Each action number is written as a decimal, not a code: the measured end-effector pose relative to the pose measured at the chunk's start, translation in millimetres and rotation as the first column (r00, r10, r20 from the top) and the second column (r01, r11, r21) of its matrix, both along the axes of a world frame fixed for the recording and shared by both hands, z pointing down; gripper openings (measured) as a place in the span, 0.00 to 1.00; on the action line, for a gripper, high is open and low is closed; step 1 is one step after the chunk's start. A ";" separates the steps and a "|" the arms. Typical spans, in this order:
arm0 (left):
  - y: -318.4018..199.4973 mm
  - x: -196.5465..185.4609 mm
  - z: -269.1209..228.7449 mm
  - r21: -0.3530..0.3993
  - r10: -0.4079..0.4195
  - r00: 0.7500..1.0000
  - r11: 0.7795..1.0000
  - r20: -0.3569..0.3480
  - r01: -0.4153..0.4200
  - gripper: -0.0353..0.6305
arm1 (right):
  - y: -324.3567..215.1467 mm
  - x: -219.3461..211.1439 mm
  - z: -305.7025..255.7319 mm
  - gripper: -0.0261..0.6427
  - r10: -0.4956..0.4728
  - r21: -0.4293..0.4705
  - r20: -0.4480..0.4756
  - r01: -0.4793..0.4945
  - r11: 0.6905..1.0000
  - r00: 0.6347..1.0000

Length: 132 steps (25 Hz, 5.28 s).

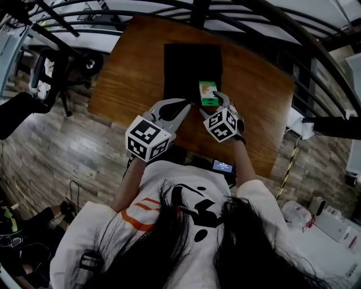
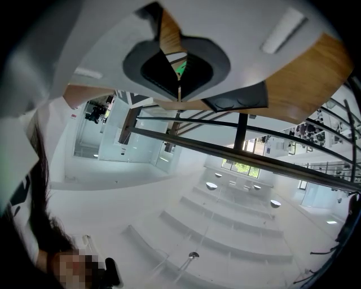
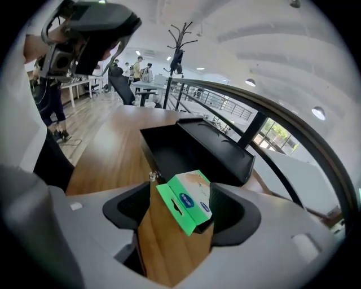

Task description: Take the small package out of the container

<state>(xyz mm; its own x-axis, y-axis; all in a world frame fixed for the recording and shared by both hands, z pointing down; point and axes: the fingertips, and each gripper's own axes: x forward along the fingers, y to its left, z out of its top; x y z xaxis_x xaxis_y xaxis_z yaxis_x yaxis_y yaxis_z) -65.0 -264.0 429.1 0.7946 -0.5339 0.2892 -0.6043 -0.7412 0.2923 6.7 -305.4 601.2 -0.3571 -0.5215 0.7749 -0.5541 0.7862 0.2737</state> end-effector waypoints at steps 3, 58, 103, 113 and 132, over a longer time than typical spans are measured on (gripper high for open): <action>-3.9 -2.6 0.2 0.002 -0.005 1.000 1.000 -0.003 0.005 0.05 | -3.9 4.0 16.6 0.54 -0.018 -0.019 -0.069 0.017 1.000 0.997; 41.3 30.5 18.7 -0.054 0.168 0.985 0.984 -0.025 -0.170 0.05 | 80.6 42.9 -101.4 0.21 0.477 0.016 0.300 -0.504 0.863 0.826; 281.7 88.5 4.5 -0.007 0.173 0.981 0.985 0.086 -0.173 0.06 | 358.9 92.3 -113.9 0.21 0.467 0.012 0.402 -0.514 0.858 0.788; 317.1 81.3 7.8 -0.023 0.217 0.969 0.976 0.117 -0.216 0.06 | 390.2 75.4 -107.3 0.21 0.480 -0.007 0.417 -0.526 0.851 0.772; 330.1 -0.3 12.8 -0.043 0.256 0.964 0.966 0.071 -0.254 0.05 | 401.4 -3.1 -108.1 0.21 0.511 -0.002 0.336 -0.542 0.840 0.791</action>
